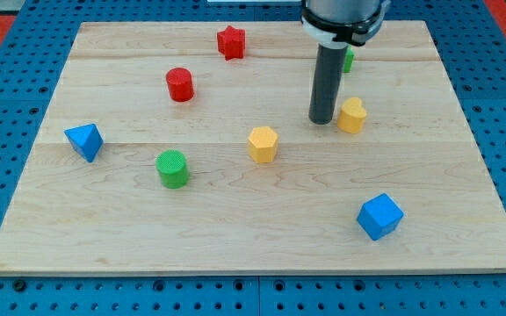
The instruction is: Move your arm closer to the yellow hexagon
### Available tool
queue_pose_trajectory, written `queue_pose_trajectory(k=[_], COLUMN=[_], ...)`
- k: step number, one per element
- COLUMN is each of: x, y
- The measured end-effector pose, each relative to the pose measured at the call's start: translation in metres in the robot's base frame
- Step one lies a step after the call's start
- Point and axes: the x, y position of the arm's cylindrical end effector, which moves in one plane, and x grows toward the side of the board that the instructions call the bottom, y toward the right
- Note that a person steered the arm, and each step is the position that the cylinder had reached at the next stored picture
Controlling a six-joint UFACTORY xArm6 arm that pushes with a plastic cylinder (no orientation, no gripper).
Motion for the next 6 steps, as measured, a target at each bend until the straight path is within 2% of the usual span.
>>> queue_pose_trajectory(k=[2, 3, 5, 6], x=[0.000, 0.012, 0.078, 0.082], y=[0.064, 0.029, 0.002, -0.044])
